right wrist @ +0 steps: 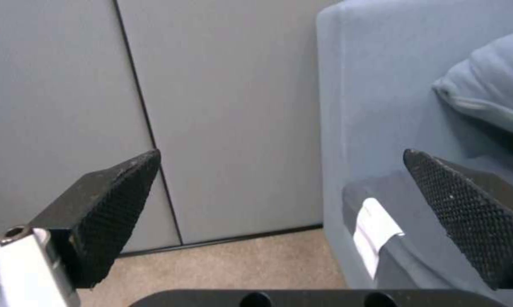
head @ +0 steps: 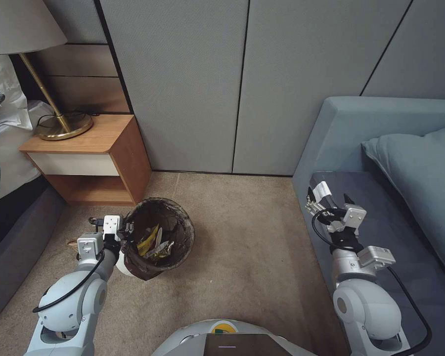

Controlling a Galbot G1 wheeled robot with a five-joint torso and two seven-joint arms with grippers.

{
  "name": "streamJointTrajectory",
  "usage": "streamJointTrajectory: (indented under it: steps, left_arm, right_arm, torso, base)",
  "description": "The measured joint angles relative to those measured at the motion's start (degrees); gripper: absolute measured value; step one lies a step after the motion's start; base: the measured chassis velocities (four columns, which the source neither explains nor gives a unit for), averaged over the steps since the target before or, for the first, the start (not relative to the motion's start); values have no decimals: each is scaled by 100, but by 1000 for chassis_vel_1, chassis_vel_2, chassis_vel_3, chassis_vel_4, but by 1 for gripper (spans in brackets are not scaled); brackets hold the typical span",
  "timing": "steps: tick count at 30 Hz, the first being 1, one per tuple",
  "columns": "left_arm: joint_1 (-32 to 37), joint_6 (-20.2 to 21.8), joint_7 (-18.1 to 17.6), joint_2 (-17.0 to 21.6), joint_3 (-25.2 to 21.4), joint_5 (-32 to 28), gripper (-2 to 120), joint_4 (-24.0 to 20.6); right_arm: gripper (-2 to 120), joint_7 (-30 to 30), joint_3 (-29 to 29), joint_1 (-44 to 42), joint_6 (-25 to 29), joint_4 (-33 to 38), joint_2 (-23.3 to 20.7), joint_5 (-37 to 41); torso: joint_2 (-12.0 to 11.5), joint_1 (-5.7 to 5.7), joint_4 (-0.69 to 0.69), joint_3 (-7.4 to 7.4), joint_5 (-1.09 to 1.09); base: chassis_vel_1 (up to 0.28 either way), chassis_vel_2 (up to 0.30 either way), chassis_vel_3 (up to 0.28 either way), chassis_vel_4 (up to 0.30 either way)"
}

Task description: Pick up the trash bin, then pick up the garbage from the floor and place it into the trash bin.

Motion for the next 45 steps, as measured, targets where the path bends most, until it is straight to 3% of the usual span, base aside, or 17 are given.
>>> streamJointTrajectory:
  steps: [45]
  left_arm:
    - [-26,65,87,-27,-59,196,7,30]
  right_arm:
    - [100,22,-222,169,1,-215,-38,-118]
  torso:
    - [0,0,0,0,0]
  base:
    - [27,28,24,24]
